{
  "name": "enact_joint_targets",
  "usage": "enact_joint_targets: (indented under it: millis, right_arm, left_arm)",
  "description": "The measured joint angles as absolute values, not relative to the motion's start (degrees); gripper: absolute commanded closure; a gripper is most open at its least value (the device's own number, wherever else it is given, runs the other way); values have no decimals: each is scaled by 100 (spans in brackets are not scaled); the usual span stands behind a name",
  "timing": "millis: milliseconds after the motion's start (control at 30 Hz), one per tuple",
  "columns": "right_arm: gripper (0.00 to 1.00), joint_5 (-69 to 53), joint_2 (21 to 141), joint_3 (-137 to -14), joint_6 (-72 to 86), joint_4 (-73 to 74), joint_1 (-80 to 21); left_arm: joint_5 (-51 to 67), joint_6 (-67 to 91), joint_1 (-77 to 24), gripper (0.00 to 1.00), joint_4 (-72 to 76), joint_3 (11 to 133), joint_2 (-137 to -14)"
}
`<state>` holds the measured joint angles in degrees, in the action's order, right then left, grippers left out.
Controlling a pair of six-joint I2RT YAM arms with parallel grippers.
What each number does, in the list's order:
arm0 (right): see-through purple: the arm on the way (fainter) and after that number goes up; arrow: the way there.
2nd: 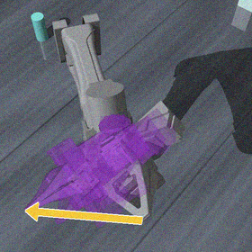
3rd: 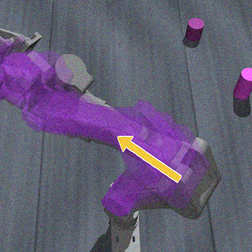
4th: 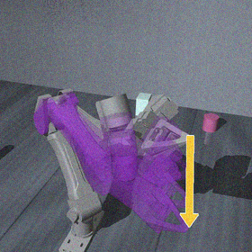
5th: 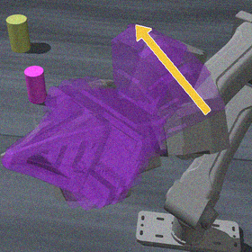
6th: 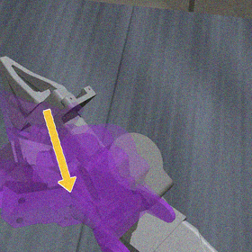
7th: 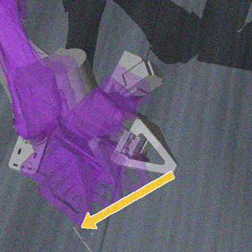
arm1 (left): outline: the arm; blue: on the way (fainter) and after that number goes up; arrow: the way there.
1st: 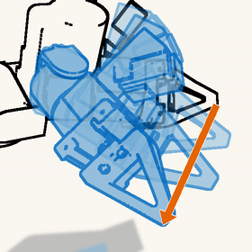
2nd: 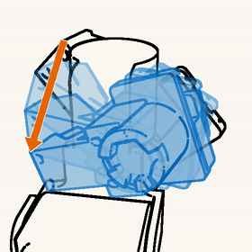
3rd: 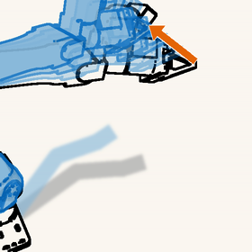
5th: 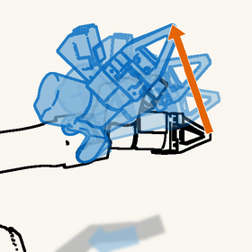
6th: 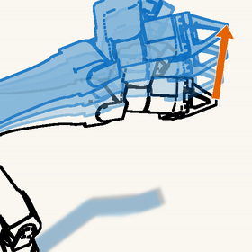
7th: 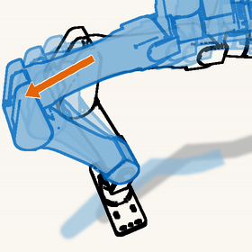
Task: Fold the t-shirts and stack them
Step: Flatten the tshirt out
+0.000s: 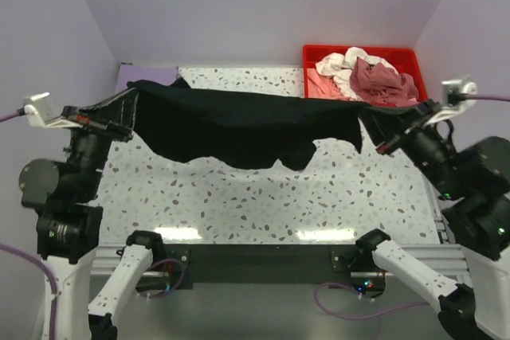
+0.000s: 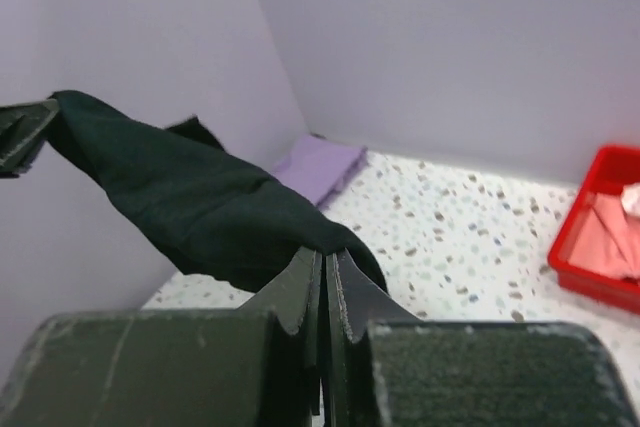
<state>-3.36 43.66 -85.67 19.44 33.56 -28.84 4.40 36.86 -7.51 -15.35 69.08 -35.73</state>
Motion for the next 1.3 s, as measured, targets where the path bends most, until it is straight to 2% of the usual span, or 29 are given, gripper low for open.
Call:
enact_joint_targets:
  millis: [233, 433, 633, 733, 833, 933, 1033, 1233, 1267, 1300]
  right_arm:
    - [100, -1022, 4403, -9835, 1931, 3426, -2886]
    - [100, -735, 4923, -10003, 1717, 3417, -2884]
    - [100, -38, 6506, -10088, 1363, 3236, -2840]
    - [100, -60, 7690, -10733, 1253, 3367, -2609]
    - [100, -167, 8510, -11367, 1245, 3474, -2204]
    - [100, -252, 8624, -11542, 1234, 3590, -1962]
    - [100, -279, 8189, -11288, 1173, 3577, -1938]
    - [100, -137, 6429, -9288, 1072, 3750, -1942]
    - [100, -62, 6130, -8851, 1085, 3826, -1940]
    - [100, 47, 5887, -8396, 1098, 3918, -1935]
  left_arm:
    - [432, 3680, -751, 100, -1568, 8020, -3317]
    - [449, 3688, -751, 100, -1538, 8025, -3699]
    - [397, 3682, -749, 100, -1485, 8154, -5822]
    - [401, 3636, -746, 100, -1737, 8648, -7201]
    - [294, 3559, -744, 100, -2115, 9008, -7848]
    - [89, 3468, -744, 100, -2344, 9192, -7765]
    - [-47, 3422, -740, 100, -2351, 9137, -7266]
    - [-113, 3509, -733, 100, -2281, 7159, -5433]
    - [-106, 3553, -729, 98, -2375, 6720, -5137]
    - [-89, 3612, -725, 86, -2471, 6272, -4871]
